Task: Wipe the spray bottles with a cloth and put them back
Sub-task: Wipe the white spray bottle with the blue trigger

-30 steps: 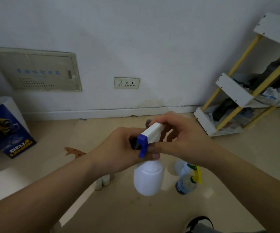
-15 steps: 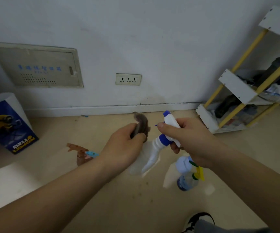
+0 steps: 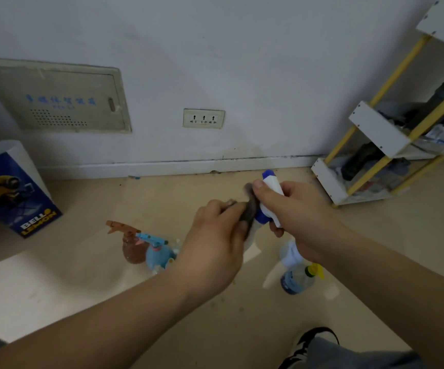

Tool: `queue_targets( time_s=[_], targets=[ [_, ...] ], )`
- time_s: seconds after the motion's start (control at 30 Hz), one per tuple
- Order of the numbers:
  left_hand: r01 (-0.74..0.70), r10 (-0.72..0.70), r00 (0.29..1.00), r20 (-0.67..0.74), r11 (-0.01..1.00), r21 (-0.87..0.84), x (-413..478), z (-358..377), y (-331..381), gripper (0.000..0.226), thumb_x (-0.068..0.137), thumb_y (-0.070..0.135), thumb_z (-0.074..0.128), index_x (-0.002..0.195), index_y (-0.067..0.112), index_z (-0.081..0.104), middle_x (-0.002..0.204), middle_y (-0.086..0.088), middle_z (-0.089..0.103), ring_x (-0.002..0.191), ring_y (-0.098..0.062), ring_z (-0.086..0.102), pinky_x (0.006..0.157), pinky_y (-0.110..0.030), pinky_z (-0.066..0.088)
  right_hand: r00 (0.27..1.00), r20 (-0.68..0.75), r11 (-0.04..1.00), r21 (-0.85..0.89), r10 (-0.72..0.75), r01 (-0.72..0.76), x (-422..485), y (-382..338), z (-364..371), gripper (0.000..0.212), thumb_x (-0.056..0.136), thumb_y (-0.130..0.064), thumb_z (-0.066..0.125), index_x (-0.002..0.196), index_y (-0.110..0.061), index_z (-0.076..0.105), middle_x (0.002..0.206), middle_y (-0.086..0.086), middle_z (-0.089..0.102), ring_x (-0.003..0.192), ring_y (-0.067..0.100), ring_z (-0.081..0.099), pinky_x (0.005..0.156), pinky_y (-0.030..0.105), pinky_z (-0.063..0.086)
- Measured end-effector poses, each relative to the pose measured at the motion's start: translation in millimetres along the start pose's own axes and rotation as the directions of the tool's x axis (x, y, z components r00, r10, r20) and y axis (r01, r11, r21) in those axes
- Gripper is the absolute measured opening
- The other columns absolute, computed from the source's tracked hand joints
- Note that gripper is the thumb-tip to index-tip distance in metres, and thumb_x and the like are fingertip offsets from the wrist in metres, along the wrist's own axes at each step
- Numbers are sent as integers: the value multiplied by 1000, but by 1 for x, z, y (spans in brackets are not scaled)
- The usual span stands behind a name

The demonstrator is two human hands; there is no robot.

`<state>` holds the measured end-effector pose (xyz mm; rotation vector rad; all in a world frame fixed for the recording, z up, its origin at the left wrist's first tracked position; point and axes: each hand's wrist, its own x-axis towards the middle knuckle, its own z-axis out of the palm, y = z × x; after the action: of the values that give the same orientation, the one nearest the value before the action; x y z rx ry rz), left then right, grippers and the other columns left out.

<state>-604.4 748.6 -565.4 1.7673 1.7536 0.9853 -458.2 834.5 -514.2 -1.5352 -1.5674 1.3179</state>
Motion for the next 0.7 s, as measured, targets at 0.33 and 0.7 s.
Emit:
queue_targets(
  time_s=[0.33, 0.7],
  targets=[
    [193, -292, 930, 223, 904, 380, 1, 33, -70, 29, 109, 27, 35, 121, 13, 58, 108, -14, 61, 95, -33, 58, 81, -38, 44, 987, -162, 999, -20, 25, -29, -4, 6, -18, 44, 94, -45, 67, 74, -7, 54, 54, -1, 47, 51, 19, 45, 51, 30, 40],
    [214, -332, 863, 381, 923, 320, 22, 63, -67, 32, 110, 26, 36, 127, 10, 57, 122, -14, 65, 102, -29, 60, 86, -35, 47, 929, -365, 976, -170, 66, -136, -29, 72, -56, 30, 98, -44, 60, 90, -15, 58, 85, 8, 61, 72, 22, 58, 69, 41, 52]
  ],
)
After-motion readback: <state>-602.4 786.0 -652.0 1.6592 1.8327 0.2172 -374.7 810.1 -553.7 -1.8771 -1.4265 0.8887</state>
